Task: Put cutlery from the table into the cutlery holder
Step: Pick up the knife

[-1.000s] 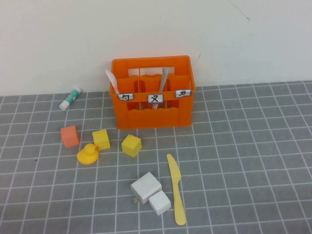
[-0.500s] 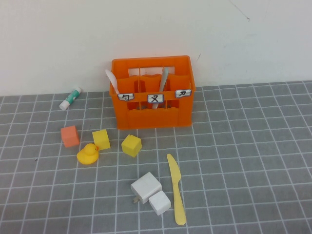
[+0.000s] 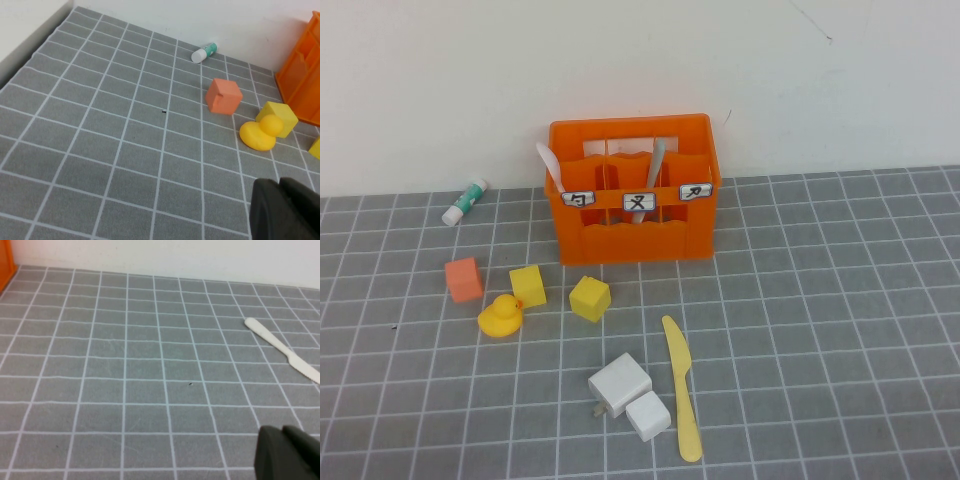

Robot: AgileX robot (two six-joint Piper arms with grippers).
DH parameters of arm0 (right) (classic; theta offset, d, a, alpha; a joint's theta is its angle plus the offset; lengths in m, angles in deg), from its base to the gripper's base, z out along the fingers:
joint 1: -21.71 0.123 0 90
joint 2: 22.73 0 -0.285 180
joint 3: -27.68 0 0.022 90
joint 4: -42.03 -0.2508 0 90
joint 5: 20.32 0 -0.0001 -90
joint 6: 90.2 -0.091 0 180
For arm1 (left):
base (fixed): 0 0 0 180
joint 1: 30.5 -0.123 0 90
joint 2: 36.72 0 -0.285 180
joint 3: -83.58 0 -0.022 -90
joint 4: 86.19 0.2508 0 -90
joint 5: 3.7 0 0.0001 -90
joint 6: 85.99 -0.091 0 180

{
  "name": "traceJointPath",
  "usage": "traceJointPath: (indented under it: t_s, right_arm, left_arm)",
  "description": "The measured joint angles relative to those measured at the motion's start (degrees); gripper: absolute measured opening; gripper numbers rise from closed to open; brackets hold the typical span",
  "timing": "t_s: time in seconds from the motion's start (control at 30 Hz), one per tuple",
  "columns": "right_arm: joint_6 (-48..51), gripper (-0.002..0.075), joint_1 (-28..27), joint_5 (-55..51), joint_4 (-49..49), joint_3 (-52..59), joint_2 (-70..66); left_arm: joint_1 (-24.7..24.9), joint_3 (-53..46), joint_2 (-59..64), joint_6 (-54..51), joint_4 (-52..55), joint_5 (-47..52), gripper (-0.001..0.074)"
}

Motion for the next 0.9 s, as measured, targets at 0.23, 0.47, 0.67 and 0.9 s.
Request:
traceJointPath:
  t_s: [0.23, 0.47, 0.67, 0.9]
  right_arm:
    - [-1.6, -0.0003, 0.0, 3.4, 0.1, -0.3, 0.0]
    - [-2.2, -0.0003, 0.0, 6.7, 0.1, -11.6, 0.0]
    - [-2.2, -0.0003, 0.0, 1.0, 0.1, -19.7, 0.1]
    - [0.1, -0.0003, 0.0, -1.7, -2.7, -20.7, 0.1]
  left_arm:
    - [0.0, 0.0, 0.0, 0.0, -0.1, 0.0, -0.0001]
    - [0.0, 0.0, 0.0, 0.0, -0.1, 0.0, -0.0001]
    - [0.0, 0.0, 0.0, -1.0, -0.2, 0.0, -0.0001]
    - [0.0, 0.0, 0.0, -1.2, -0.2, 0.0, -0.0001]
